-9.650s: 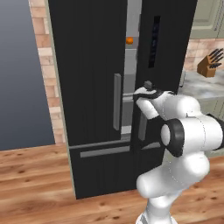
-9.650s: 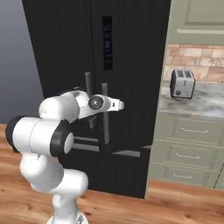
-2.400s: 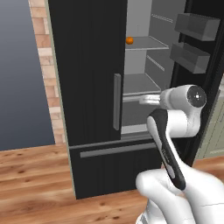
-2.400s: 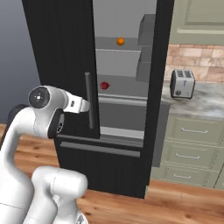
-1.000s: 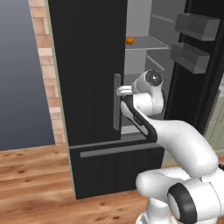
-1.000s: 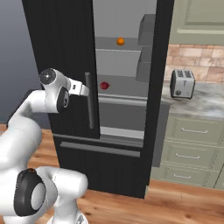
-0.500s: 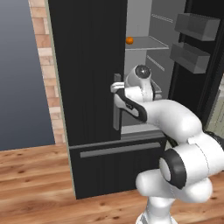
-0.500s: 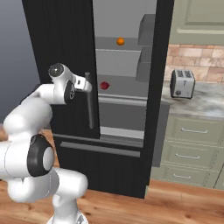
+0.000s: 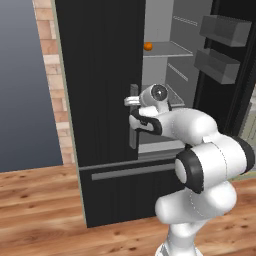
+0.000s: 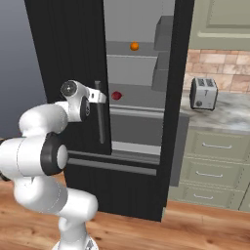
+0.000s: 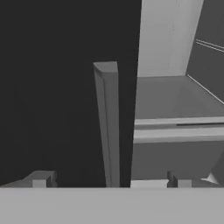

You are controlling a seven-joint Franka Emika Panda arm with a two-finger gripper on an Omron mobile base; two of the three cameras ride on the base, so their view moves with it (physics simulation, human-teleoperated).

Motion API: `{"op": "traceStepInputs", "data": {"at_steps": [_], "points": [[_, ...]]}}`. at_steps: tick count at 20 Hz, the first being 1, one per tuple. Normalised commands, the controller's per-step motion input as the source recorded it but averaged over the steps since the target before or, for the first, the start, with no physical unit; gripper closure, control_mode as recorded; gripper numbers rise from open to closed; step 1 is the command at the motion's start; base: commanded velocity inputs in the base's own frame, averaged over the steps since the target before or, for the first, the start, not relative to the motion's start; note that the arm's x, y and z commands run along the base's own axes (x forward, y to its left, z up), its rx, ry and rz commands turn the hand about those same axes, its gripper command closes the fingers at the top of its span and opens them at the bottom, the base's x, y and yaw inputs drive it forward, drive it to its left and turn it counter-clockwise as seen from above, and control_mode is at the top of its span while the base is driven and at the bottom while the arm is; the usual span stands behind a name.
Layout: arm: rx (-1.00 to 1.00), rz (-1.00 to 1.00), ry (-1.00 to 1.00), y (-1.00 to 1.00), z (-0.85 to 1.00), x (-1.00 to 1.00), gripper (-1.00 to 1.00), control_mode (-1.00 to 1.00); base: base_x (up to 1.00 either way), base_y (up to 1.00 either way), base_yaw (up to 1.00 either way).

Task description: Retrieve the tangerine and pear from the fridge and place them into the bowl on the dining table.

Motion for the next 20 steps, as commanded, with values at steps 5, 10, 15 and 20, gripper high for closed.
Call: {"op": "traceStepInputs", "data": {"at_steps": [5,10,15,20], "points": [[0.0,0.0,0.0,0.0,-0.09,0.56,-1.0,-1.0,0.0,0.0,0.0],[0.0,0.0,0.0,0.0,-0.03,0.61,-1.0,-1.0,0.0,0.0,0.0],[0.0,0.0,0.0,0.0,-0.04,0.66,-1.0,-1.0,0.0,0.0,0.0],[0.0,0.0,0.0,0.0,-0.12,0.69,-1.0,-1.0,0.0,0.0,0.0]]}}
